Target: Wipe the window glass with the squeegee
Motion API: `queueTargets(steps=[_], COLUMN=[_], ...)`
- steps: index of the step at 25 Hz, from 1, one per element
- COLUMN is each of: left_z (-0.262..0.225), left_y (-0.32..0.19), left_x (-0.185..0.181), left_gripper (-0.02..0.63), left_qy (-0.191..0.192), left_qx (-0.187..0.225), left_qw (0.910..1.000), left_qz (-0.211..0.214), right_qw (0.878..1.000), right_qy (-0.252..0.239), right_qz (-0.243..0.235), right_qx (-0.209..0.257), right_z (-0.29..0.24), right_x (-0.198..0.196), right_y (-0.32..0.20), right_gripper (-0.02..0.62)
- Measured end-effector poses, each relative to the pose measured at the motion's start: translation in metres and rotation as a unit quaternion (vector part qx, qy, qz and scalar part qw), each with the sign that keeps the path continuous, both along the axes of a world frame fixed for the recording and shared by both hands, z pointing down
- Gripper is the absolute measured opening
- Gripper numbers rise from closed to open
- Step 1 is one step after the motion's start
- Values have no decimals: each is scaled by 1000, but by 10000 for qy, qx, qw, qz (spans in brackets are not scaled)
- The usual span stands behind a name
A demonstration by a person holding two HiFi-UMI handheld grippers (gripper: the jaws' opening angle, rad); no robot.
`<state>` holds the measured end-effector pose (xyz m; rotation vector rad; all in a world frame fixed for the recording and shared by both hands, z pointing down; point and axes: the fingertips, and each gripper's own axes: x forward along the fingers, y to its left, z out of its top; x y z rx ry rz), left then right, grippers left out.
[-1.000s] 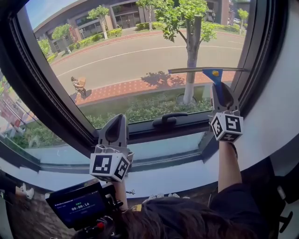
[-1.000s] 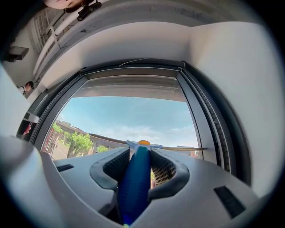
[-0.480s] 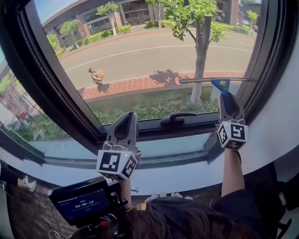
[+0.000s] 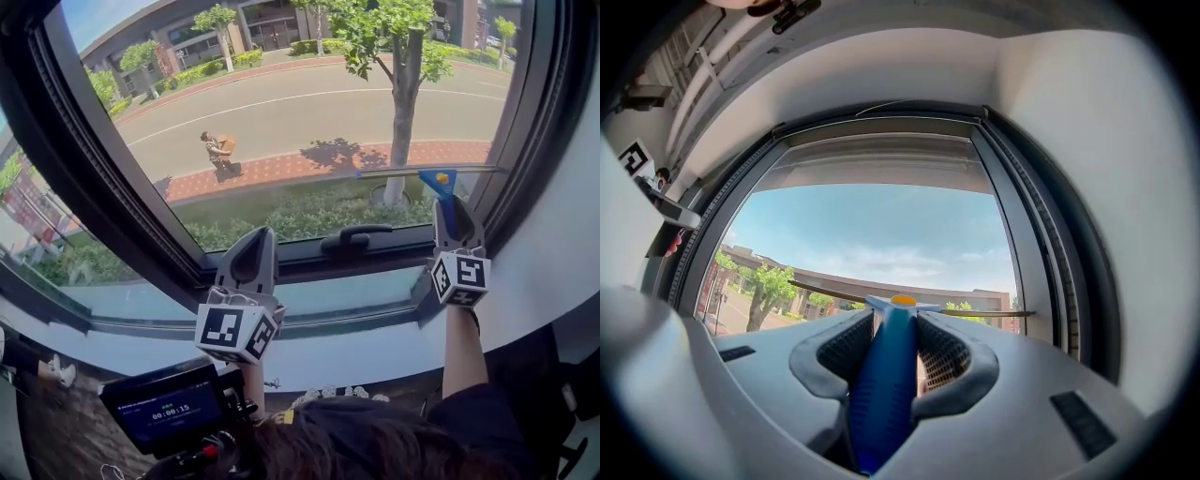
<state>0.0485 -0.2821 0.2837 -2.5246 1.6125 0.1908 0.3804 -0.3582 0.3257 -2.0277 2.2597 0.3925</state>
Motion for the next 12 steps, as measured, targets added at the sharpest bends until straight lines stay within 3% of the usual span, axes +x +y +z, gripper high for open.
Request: queueTargets(steps=[12], left_z=[7], left_y=[1], left_x=[-2], left_gripper=[2], left_qy=[28], left_qx=[-94], left_qw=[9999], left_qz=[27], right_qw=[9997], right_qy=[-59], right_qz=[-10], right_qx=[-238], right_z=[27], right_x=[-7], right_y=[6], right_gripper=[141])
